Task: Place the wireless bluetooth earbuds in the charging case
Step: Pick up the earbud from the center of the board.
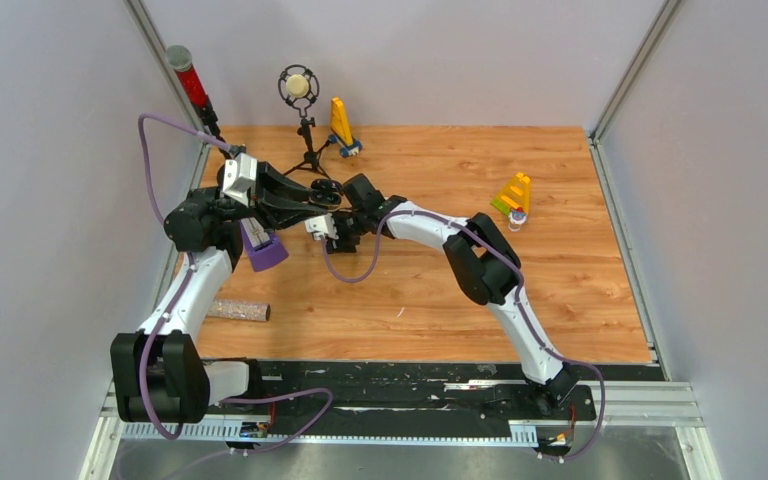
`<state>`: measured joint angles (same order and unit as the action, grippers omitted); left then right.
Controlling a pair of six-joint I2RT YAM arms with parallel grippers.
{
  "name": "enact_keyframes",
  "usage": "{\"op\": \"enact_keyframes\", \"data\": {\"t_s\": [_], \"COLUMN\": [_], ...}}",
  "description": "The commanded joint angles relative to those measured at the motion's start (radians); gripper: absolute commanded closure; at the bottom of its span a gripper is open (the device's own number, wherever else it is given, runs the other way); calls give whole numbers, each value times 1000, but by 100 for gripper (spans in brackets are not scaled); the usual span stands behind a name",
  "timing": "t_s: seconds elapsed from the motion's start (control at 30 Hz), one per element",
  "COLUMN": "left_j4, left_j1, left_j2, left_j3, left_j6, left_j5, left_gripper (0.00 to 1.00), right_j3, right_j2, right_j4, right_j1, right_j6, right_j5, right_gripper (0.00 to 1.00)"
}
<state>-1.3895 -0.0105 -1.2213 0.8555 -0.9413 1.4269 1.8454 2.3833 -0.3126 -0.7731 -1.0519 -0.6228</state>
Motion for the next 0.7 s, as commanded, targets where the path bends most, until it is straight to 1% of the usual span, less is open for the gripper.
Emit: {"op": "enact_keyframes", "data": {"t_s": [0.0, 0.47, 0.57, 0.67], "left_j4": [-54, -72, -74, -77], "left_j1": [7, 7, 7, 7], "left_j2": [3, 3, 4, 3], "left_j3": [23, 27, 29, 28], "left_j6": [-13, -32, -36, -38], "left_j5": [-20, -25, -27, -29], "left_gripper": [100, 100, 100, 100], "right_j3": [60, 24, 16, 22], "right_j2": [60, 36, 36, 39], "right_j4": [-52, -51, -60, -75], "right_j1": [-14, 11, 19, 20], "right_j6": [31, 83, 85, 88], "right_j5": [-2, 55, 46, 33], "right_gripper": [48, 46, 48, 54]}}
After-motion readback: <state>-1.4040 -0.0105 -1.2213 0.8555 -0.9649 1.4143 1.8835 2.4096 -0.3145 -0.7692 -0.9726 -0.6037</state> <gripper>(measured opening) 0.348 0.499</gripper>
